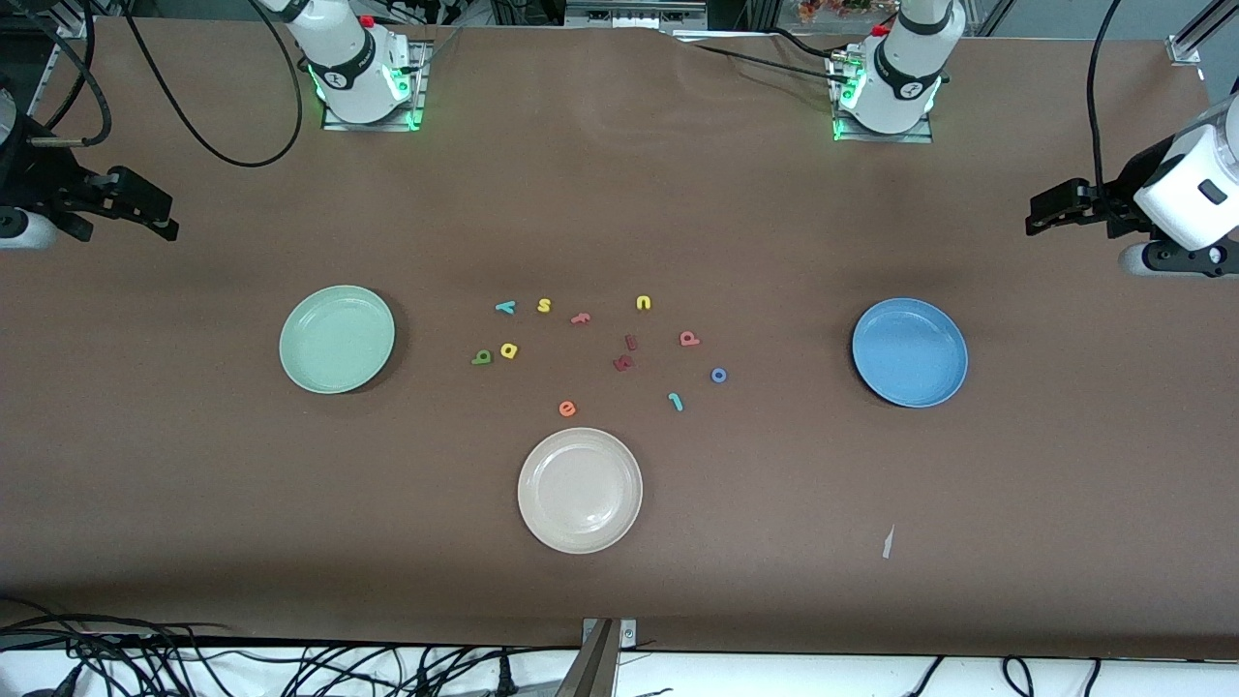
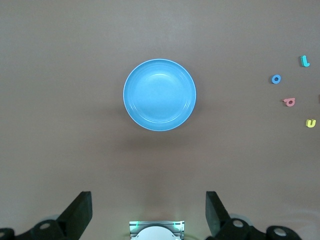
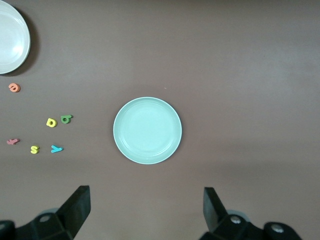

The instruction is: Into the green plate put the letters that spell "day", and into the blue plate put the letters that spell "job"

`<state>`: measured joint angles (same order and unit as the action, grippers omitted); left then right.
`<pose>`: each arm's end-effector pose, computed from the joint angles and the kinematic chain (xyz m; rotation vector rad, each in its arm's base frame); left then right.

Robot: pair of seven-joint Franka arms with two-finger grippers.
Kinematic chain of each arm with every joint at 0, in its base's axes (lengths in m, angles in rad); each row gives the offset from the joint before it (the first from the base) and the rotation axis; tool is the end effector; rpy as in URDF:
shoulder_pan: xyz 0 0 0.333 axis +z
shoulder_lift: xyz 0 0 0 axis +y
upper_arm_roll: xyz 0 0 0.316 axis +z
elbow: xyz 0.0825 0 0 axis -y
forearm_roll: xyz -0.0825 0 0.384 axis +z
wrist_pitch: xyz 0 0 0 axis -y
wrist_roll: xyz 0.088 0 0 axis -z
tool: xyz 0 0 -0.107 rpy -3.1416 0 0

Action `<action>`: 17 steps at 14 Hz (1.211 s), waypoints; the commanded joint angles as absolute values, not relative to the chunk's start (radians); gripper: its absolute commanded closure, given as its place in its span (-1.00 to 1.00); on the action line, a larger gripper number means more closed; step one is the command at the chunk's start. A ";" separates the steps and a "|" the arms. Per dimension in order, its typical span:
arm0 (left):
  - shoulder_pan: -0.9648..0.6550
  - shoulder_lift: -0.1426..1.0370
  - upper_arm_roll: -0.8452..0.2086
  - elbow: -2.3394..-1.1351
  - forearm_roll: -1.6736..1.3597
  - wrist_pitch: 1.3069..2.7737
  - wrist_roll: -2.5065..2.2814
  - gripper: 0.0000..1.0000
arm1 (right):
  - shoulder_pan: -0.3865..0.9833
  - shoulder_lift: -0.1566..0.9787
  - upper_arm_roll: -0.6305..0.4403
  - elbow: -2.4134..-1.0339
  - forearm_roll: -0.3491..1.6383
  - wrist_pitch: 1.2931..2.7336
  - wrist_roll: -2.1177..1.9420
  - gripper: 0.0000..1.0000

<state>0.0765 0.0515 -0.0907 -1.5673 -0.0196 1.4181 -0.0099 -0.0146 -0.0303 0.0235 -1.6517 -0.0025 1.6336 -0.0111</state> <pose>0.5510 -0.0089 0.5861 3.1041 -0.0088 -0.3126 0.5499 0.0048 0.6084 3.1381 0.0316 0.0191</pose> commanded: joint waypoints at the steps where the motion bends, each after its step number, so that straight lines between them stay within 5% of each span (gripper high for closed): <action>1: 0.075 0.051 -0.097 -1.568 0.012 1.422 0.012 -1.00 | -0.020 -0.041 0.029 -1.661 -0.002 1.635 -0.008 -1.00; 17: 0.069 0.049 -0.097 -1.583 0.012 1.428 0.011 -1.00 | -0.020 -0.043 0.026 -1.661 -0.002 1.624 -0.009 -1.00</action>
<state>0.0737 0.0520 -0.0936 -1.5769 -0.0196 1.4189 -0.0099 -0.0147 -0.0303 0.0231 -1.6517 -0.0025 1.6298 -0.0111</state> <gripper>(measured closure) 0.000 0.000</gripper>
